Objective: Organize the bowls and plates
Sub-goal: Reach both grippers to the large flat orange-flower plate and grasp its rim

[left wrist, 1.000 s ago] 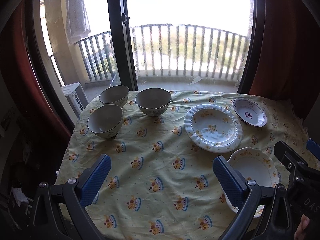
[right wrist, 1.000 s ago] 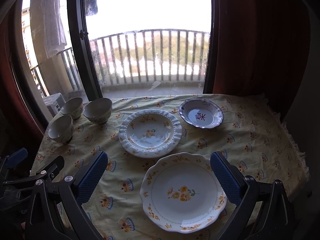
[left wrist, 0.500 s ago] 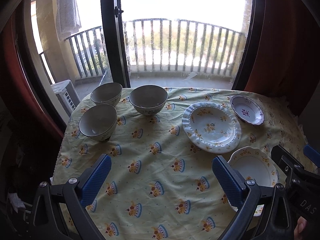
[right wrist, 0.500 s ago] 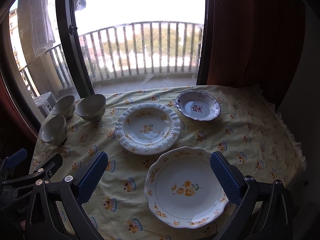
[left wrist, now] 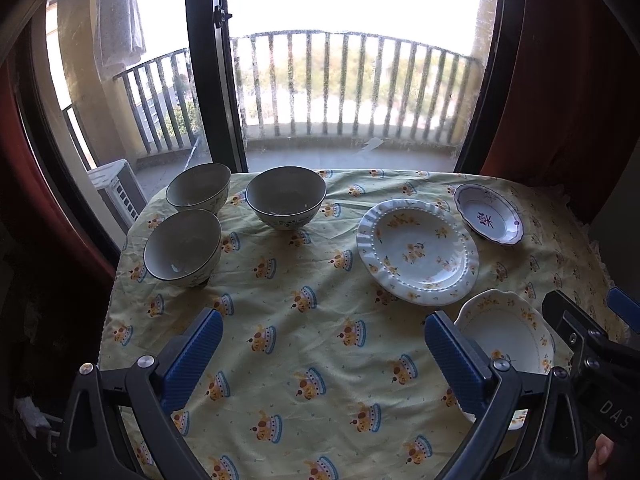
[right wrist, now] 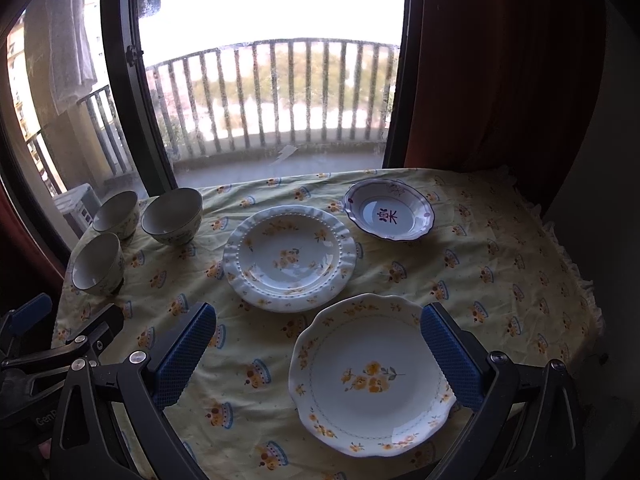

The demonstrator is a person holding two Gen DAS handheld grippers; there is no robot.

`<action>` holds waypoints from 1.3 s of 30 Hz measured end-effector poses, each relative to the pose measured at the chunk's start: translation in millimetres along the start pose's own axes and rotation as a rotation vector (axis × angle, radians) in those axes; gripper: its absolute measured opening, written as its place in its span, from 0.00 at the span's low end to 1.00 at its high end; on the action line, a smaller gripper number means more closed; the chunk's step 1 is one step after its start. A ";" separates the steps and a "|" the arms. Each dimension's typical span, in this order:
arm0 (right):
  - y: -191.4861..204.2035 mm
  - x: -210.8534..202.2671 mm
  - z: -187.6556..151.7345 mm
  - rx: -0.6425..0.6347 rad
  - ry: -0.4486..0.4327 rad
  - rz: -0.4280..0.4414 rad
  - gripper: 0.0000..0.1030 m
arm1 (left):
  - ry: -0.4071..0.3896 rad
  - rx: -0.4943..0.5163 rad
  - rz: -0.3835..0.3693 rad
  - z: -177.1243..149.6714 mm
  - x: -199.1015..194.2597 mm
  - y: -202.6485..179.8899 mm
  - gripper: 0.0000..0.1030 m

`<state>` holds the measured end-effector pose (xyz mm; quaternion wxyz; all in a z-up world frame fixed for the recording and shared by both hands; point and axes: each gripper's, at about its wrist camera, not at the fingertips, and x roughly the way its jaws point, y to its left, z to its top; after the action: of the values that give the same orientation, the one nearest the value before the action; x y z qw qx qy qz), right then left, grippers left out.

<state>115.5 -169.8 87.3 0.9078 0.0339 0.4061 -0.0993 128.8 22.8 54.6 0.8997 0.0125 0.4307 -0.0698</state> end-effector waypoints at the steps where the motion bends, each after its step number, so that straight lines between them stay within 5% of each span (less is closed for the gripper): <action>1: -1.4 0.5 -0.3 0.000 0.004 0.002 1.00 | 0.001 0.001 -0.002 0.4 0.6 -2.0 0.98; 20: -44.2 34.6 15.4 -0.035 0.032 0.103 0.98 | -0.001 -0.041 0.093 13.1 15.3 -50.0 0.98; 39: -123.7 109.3 -13.3 -0.081 0.187 0.106 0.91 | 0.167 -0.079 0.079 -25.5 89.6 -138.1 0.87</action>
<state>151.2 -305.6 -0.6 0.8706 0.0277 0.4902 -0.0312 145.7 -122.0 -25.8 0.8626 0.0000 0.5057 -0.0159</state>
